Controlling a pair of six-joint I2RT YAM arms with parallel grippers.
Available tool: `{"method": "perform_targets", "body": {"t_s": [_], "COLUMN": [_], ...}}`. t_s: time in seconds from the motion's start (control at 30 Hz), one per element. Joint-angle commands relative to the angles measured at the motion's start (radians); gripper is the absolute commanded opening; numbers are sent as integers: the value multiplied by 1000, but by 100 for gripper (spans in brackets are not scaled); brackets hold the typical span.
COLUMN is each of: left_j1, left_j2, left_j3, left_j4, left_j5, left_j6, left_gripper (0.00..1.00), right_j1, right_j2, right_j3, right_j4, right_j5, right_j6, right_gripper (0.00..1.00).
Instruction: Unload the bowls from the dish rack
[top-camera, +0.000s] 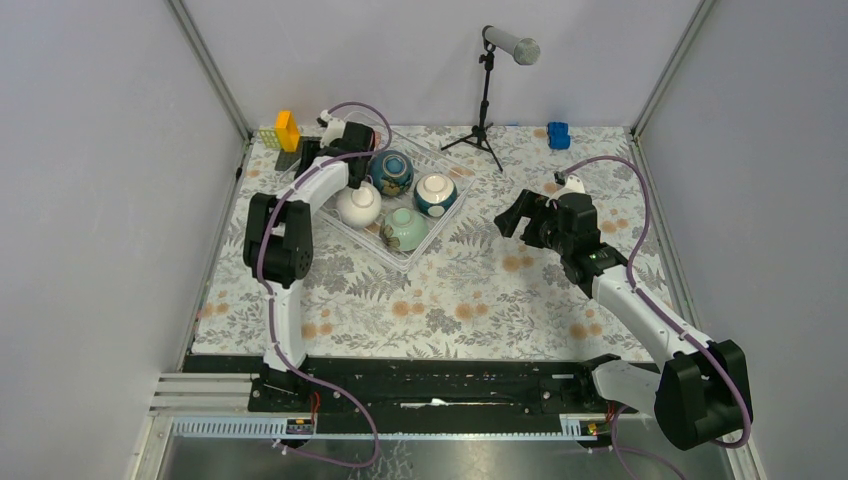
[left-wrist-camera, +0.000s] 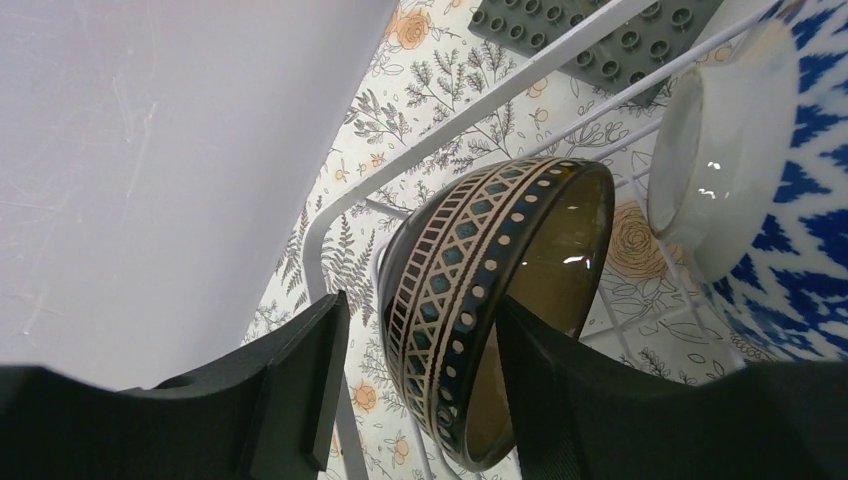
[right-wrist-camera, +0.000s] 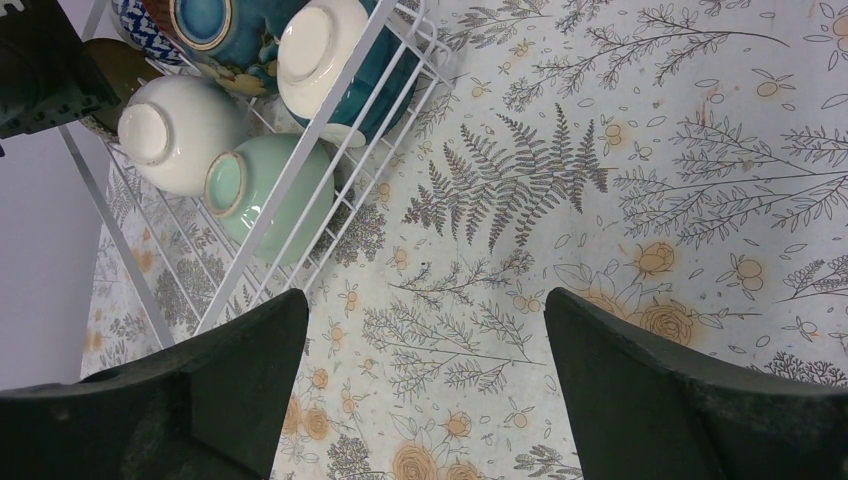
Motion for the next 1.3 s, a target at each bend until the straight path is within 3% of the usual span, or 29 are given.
{"method": "perform_targets", "body": {"t_s": [0.0,0.23,0.53,1.27], "left_j1": [0,0,-1,-42], "left_j2": [9,27,49,95], "left_j3": [49,62,110,168], "left_j4": [-11,-12,-55,-67], "left_j5": [-46,-53,-102,-251], "left_j6": [7,-1,8,83], "left_gripper": [59,56,41,48], "right_j1": [8,8,8,8], "right_j2": [-27,-36,-30,-23], "right_j3": [11,15,29,40], "right_j4": [38,38,36,29], "right_j5": [14,2,-14,-27], "right_j6": [-10,-1,2,4], "right_gripper": [95,95,95,95]}}
